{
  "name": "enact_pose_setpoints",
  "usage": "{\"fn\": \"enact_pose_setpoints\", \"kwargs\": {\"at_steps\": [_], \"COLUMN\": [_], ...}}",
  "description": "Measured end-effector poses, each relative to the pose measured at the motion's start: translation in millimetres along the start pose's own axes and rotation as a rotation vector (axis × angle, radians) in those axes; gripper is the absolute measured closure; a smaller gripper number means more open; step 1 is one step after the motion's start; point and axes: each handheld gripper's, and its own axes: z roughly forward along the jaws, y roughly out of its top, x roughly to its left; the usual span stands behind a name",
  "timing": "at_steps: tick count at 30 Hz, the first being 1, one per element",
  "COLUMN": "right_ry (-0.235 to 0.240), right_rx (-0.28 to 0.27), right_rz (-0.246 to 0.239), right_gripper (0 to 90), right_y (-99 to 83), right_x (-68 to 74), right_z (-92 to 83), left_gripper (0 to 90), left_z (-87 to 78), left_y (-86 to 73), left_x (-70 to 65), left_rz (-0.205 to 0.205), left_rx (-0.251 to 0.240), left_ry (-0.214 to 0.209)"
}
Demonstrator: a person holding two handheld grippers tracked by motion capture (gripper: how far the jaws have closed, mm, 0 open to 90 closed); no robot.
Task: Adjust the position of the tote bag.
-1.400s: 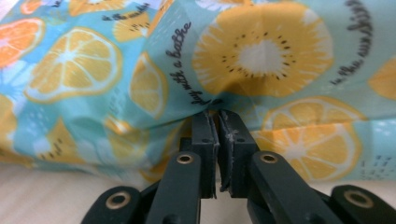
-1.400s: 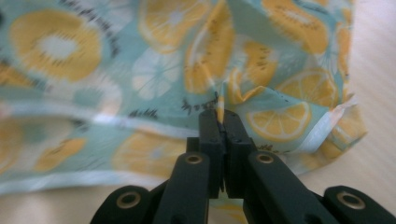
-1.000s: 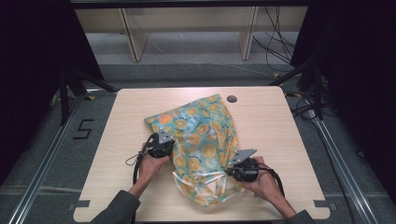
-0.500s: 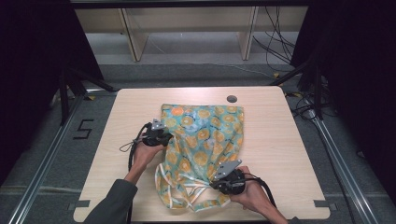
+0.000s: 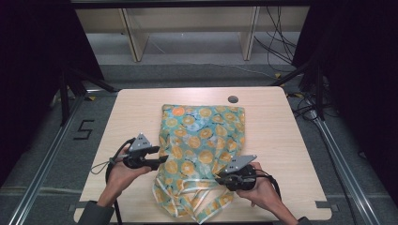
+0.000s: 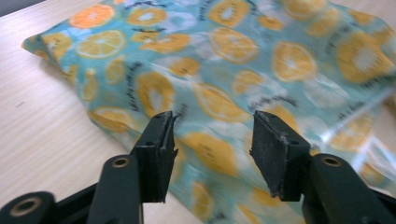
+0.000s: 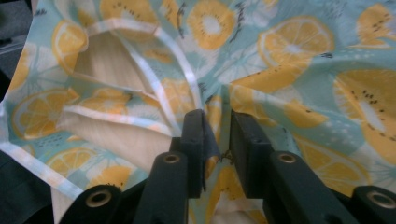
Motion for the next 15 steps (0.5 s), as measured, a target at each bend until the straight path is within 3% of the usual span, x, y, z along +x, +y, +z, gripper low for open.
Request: {"fn": "enact_pose_setpoints", "kwargs": {"at_steps": [1, 2, 3, 4, 5, 6, 7, 10, 11, 13, 14, 15], "right_ry": [0.000, -0.014, -0.014, -0.020, -0.029, -0.028, -0.035, -0.026, -0.028, -0.025, -0.037, -0.040], "right_rx": [0.000, -0.002, -0.002, -0.002, 0.001, -0.002, 0.001, -0.013, -0.017, -0.026, -0.033, -0.029], "right_rz": [0.000, -0.002, -0.002, -0.015, -0.019, -0.052, -0.024, -0.030, -0.018, -0.033, -0.004, -0.009], "right_gripper": [74.7, 74.9, 74.9, 76.3, 77.7, 80.6, 82.5, 85.9, 86.5, 86.7, 86.7, 86.7], "right_y": [0.0, 1.4, 1.4, 2.1, 2.1, 2.4, 2.4, 3.0, 4.0, 4.8, 4.9, 5.2], "right_x": [0.0, -0.3, -0.3, -0.3, 0.8, -0.3, 1.2, -0.7, -1.6, -3.5, -3.8, -4.9], "right_z": [0.0, -3.1, -3.1, -4.5, -4.6, -3.7, -4.5, -4.7, -6.9, -7.2, -9.1, -10.3], "left_gripper": [47.1, 44.4, 42.4, 42.4, 39.8, 36.7, 33.5, 25.4, 22.0, 22.1, 22.0, 21.9], "left_z": [-1.4, -3.9, -3.9, -5.1, -8.3, -11.4, -14.2, -23.6, -24.8, -26.0, -25.9, -25.4], "left_y": [-3.5, -9.9, -9.9, -12.6, -14.8, -15.7, -16.2, -17.6, -18.9, -24.6, -27.0, -30.0], "left_x": [-3.2, -7.7, -7.7, -11.6, -14.4, -15.3, -17.8, -26.3, -29.4, -37.5, -40.0, -43.0], "left_rz": [0.001, -0.035, -0.035, -0.072, -0.074, -0.061, -0.061, -0.013, -0.019, -0.020, -0.005, 0.015], "left_rx": [-0.004, -0.005, -0.005, -0.023, -0.031, -0.027, -0.032, -0.034, -0.050, -0.065, -0.065, -0.063], "left_ry": [-0.005, -0.064, -0.064, -0.078, -0.086, -0.094, -0.105, -0.146, -0.158, -0.205, -0.200, -0.196]}}
